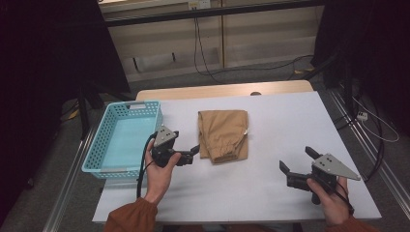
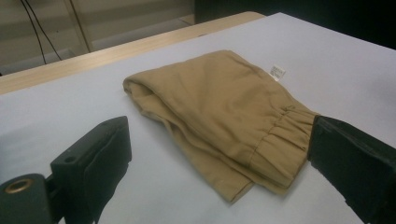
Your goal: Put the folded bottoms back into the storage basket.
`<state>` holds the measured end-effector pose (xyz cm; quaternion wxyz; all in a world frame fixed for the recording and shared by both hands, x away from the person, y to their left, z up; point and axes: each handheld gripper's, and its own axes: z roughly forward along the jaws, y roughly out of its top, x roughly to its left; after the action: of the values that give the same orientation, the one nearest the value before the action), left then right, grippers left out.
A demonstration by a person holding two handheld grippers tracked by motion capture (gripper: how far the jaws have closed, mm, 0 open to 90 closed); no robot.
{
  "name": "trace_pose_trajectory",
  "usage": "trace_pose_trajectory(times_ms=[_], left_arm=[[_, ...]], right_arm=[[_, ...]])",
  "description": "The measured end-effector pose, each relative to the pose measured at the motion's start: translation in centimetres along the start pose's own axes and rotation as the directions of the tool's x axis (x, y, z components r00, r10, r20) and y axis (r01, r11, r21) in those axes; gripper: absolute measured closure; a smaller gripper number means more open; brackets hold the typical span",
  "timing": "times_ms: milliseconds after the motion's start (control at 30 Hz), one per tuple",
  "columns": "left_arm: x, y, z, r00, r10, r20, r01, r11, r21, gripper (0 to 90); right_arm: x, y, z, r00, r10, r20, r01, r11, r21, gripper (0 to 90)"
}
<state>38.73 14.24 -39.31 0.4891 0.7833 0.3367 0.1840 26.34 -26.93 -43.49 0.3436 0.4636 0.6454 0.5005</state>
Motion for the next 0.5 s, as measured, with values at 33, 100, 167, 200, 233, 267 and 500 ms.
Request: trace_pose_trajectory(times_ms=[33, 100, 167, 200, 233, 267, 500], left_arm=[[0.0, 0.2, 0.1, 1.0000, 0.004, 0.002, -0.004, 1.0000, 0.003, 6.3], [0.0, 0.4, 0.3, 1.0000, -0.002, 0.007, 0.002, 1.0000, 0.002, 6.3], [0.1, 0.6, 0.5, 1.0000, -0.007, 0.005, 0.007, 1.0000, -0.004, 6.3], [0.2, 0.7, 0.5, 1.0000, -0.009, 0.002, 0.009, 1.0000, -0.001, 6.3], [0.2, 0.7, 0.5, 1.0000, -0.009, 0.002, 0.009, 1.0000, -0.001, 6.4], [0.4, 0.7, 0.8, 0.9998, -0.019, 0.004, 0.019, 0.9998, 0.007, 6.4], [1.3, 1.0, 2.0, 0.9983, -0.053, -0.022, 0.054, 0.9976, 0.044, 5.6]], right_arm=[[0.0, 0.0, 0.0, 1.0000, 0.001, 0.001, -0.001, 1.000, 0.000, 1.9], [0.0, 0.0, 0.0, 1.0000, 0.001, 0.001, -0.001, 1.000, 0.000, 1.9], [0.0, 0.0, 0.0, 1.0000, 0.000, -0.001, 0.000, 1.000, 0.000, 1.9], [0.0, 0.0, 0.0, 1.0000, 0.001, 0.000, -0.001, 1.000, 0.000, 1.9], [0.0, 0.0, 0.0, 1.0000, 0.000, 0.000, 0.000, 1.000, 0.000, 1.9], [0.0, 0.0, 0.0, 1.0000, 0.001, -0.001, -0.001, 1.000, 0.000, 1.9], [0.0, 0.0, 0.0, 1.0000, 0.001, -0.003, -0.001, 1.000, 0.000, 1.9]])
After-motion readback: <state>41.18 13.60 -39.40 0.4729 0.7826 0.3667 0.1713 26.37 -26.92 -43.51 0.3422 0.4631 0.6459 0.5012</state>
